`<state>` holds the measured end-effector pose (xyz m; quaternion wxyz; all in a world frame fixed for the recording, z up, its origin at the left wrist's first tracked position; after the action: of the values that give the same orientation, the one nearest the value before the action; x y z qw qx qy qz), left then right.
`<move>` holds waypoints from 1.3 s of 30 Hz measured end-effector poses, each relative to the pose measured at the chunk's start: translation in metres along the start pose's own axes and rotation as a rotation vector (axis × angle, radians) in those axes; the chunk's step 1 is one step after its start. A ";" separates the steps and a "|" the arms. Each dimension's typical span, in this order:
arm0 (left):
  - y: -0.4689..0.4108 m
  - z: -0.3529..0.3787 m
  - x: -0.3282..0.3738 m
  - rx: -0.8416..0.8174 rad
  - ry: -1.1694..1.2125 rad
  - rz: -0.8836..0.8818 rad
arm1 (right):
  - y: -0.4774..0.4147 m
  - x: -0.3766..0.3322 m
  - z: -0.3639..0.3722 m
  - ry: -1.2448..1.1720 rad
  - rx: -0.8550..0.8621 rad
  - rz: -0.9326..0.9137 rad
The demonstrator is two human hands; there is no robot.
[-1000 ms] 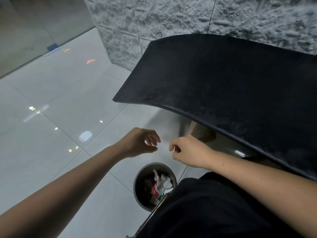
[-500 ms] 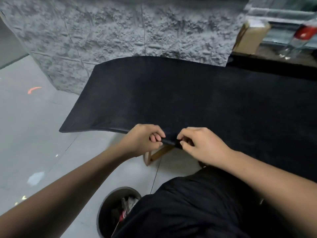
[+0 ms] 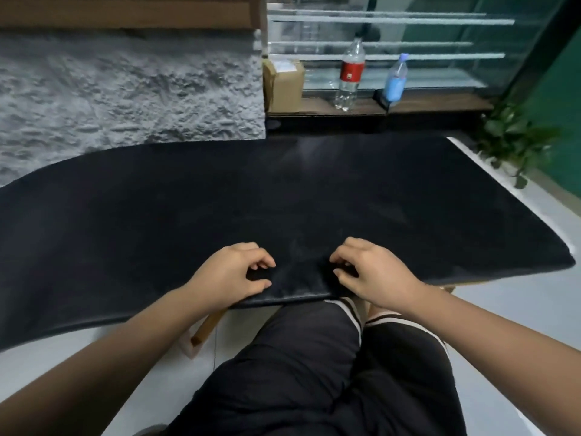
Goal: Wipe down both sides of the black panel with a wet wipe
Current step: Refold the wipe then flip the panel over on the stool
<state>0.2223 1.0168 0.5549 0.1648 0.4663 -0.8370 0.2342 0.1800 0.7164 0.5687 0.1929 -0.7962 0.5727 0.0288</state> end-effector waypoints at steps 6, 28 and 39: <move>-0.007 0.022 0.001 -0.088 -0.083 0.077 | 0.031 0.040 0.002 0.068 -0.016 -0.004; 0.006 0.013 0.000 -0.057 -0.280 0.279 | 0.038 0.051 0.003 0.293 0.099 -0.293; 0.014 -0.016 0.009 0.077 -0.387 0.173 | 0.020 0.052 -0.035 0.353 0.254 -0.244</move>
<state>0.2065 1.0263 0.5694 -0.0375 0.4350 -0.8803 0.1857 0.1736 0.6524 0.5822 0.1903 -0.8216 0.4962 -0.2065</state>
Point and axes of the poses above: each hand's wrist, its own y-axis away from the middle knuckle, its own z-axis out of the palm, x = y × z, the point moved 2 cm from there along -y, towards the middle knuckle, and after that the axes turned 11 degrees about x, right-handed, at the moved point
